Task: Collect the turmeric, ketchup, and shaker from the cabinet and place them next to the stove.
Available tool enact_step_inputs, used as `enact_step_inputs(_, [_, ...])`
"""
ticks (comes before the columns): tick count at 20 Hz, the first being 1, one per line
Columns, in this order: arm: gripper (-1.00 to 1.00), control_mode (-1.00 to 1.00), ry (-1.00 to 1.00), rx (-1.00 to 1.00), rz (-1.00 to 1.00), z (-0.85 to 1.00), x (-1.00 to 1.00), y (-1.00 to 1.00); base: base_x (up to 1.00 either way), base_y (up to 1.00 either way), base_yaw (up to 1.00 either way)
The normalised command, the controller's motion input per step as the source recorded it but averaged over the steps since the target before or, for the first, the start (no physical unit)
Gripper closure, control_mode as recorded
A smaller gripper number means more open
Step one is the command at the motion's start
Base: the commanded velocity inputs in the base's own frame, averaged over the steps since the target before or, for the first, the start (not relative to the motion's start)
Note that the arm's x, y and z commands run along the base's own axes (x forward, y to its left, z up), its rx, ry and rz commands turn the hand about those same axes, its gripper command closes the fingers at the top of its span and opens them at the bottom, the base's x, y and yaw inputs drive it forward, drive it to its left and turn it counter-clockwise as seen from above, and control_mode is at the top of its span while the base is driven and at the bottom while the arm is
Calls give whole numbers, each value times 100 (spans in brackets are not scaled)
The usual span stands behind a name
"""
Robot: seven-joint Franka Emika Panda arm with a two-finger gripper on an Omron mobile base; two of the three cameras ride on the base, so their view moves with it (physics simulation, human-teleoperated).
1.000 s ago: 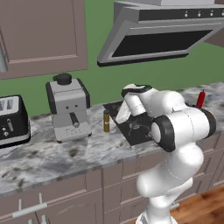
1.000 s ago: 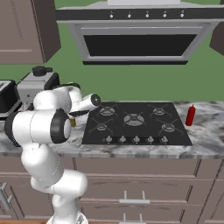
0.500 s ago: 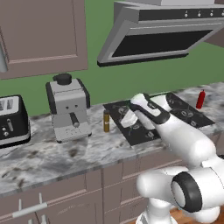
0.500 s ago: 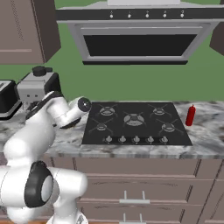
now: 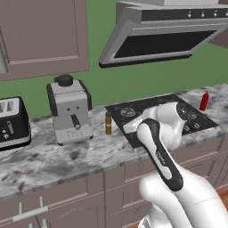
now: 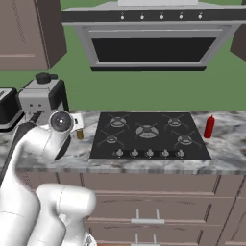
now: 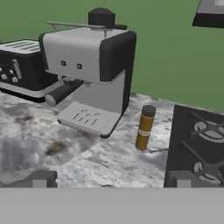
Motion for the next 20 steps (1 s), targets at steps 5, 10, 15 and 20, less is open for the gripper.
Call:
enact_step_inputs(5, [-100,-100,22,2,-30,59,-68,0,0,0,0])
enact_step_inputs(10, [-100,-100,8,-4,-26,14,-83,-1,0,0,0])
enact_step_inputs(15, [-100,-100,0,-5,-21,13,-100,-15,0,0,0])
enact_step_inputs(20, [-100,-100,3,-11,-12,-11,-72,-5,0,0,0])
